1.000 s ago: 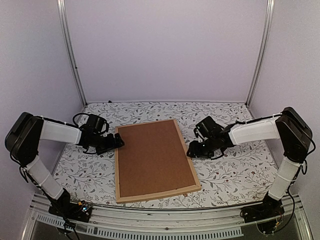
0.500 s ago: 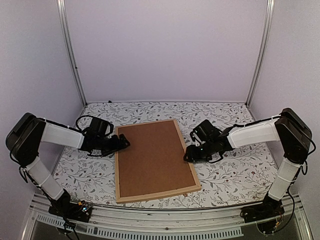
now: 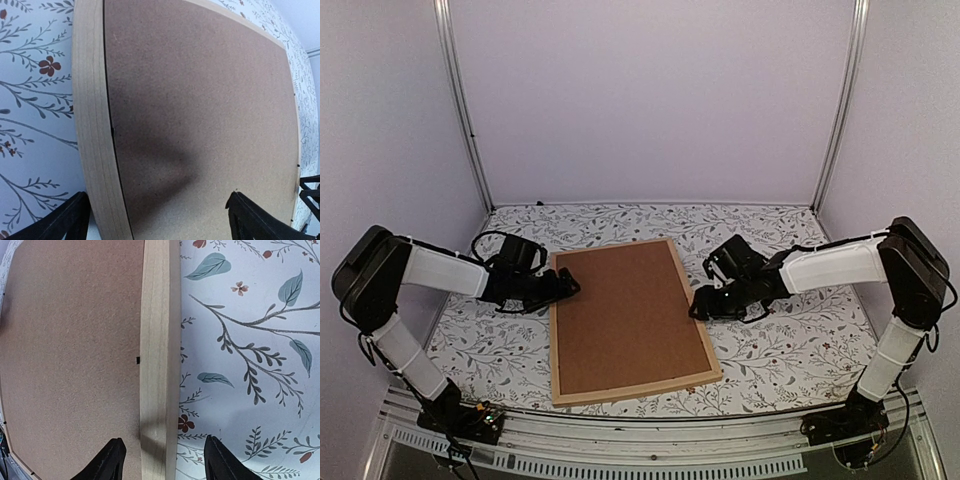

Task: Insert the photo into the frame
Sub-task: Rotate the photo frame at the center of the board.

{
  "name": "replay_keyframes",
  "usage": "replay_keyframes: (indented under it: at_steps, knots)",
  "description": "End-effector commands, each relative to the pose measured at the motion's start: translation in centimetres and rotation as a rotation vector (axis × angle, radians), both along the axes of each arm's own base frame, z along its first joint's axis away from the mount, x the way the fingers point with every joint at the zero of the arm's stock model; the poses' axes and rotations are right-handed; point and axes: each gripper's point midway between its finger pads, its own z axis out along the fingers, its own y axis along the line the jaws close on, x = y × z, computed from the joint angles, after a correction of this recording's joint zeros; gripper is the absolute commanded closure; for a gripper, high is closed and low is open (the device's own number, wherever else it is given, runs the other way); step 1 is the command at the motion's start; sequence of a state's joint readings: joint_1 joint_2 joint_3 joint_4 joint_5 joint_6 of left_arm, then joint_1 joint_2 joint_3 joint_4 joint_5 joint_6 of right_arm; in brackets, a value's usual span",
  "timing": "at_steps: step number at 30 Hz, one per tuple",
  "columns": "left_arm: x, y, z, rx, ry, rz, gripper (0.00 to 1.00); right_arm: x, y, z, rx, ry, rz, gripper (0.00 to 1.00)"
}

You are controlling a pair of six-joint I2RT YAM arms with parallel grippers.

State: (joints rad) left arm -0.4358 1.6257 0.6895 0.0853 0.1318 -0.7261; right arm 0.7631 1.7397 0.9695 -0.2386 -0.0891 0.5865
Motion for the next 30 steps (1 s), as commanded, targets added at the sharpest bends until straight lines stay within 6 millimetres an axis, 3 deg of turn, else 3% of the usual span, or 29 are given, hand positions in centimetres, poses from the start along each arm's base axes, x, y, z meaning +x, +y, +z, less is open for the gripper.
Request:
replay_keyframes:
  at_steps: [1,11,18,23,30]
  knots:
    - [-1.2,-1.4,-0.6,-0.038,0.041,-0.051,0.02,0.7,0.1,1.7,0.035,-0.018,-0.004,0.43]
    - [-5.3,-6.1,-0.1,-0.169,0.096,-0.154,0.04,-0.7,-0.7,2.9,0.081,0.062,-0.010,0.39]
    - [-7.7,-8.2,0.1,-0.168,0.113,-0.205,0.04,-1.6,-4.6,3.0,-0.012,0.107,-0.067,0.35]
    - [-7.6,-6.7,0.6,-0.070,0.072,-0.191,0.04,-0.9,-7.6,2.1,-0.113,0.077,-0.101,0.36]
    - [-5.2,-4.5,2.4,0.124,-0.018,-0.183,0.03,0.4,-8.8,1.9,-0.149,0.032,-0.036,0.43]
